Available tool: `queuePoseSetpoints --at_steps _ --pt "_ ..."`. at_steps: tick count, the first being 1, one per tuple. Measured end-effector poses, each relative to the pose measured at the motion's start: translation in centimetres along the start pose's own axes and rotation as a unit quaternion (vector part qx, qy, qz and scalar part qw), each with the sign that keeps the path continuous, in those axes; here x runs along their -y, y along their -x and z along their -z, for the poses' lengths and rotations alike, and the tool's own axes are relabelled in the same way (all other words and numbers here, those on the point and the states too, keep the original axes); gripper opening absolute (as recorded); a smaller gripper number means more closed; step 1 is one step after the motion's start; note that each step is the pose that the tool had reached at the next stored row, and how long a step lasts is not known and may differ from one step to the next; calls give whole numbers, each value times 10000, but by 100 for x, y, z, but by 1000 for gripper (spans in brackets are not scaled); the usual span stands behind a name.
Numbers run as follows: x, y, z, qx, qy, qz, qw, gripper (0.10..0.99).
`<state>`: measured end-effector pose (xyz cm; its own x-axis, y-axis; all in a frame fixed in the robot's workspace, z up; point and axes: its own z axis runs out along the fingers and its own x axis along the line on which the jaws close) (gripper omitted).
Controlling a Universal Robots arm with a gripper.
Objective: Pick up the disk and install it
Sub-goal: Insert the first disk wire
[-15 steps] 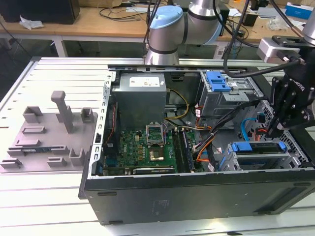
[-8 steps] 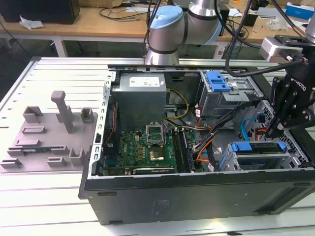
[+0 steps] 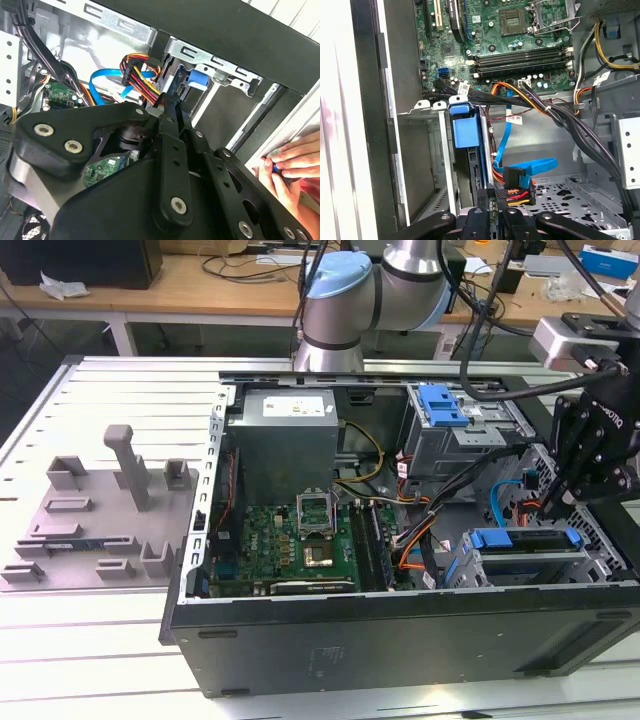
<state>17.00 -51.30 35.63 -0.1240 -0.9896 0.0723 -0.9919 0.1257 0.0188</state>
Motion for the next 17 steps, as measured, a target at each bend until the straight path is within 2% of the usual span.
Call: queuePoseSetpoints --at_steps 4,7,17 --pt "7 -48 -6 12 40 2 10000 165" --pt "18 -75 -12 18 41 8 10000 165" --pt "19 -80 -15 17 41 12 10000 165"
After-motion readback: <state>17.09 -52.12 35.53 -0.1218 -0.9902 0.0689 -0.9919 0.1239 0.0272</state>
